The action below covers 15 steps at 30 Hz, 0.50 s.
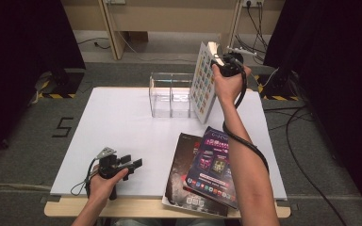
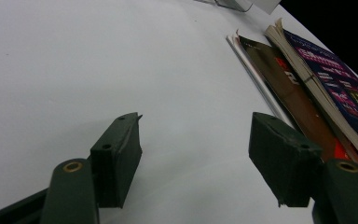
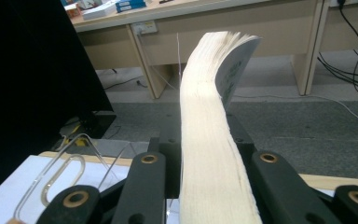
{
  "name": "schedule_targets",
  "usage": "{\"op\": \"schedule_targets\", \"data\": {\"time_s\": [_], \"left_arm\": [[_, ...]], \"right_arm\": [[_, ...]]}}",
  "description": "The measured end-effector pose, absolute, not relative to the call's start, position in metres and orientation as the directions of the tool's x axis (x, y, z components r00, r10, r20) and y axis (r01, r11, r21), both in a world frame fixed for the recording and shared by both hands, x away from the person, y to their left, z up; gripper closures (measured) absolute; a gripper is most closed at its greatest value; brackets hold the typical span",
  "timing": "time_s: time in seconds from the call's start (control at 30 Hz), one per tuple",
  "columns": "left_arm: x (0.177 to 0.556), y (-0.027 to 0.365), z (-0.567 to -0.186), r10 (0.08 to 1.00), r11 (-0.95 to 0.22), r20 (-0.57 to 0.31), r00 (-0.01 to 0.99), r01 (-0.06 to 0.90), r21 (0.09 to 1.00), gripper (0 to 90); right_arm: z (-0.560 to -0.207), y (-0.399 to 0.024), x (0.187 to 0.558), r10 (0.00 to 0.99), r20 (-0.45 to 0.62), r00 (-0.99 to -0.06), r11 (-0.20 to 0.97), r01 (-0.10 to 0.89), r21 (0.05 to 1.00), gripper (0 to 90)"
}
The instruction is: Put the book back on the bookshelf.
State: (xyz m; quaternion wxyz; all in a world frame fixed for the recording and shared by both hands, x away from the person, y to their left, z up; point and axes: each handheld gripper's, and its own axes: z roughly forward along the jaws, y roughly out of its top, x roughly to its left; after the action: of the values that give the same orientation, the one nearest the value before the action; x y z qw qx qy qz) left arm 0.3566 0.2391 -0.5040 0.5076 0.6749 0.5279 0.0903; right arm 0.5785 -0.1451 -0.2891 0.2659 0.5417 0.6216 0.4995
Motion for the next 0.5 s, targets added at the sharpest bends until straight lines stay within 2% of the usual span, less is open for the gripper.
{"op": "schedule_targets", "data": {"time_s": [0.5], "left_arm": [[0.355,0.237,-0.504,0.803,0.072,-0.414,0.428,0.621,0.781,32.9]], "right_arm": [[-0.308,-0.149,0.564,0.950,0.173,-0.259,-0.062,0.385,0.921,71.4]]}}
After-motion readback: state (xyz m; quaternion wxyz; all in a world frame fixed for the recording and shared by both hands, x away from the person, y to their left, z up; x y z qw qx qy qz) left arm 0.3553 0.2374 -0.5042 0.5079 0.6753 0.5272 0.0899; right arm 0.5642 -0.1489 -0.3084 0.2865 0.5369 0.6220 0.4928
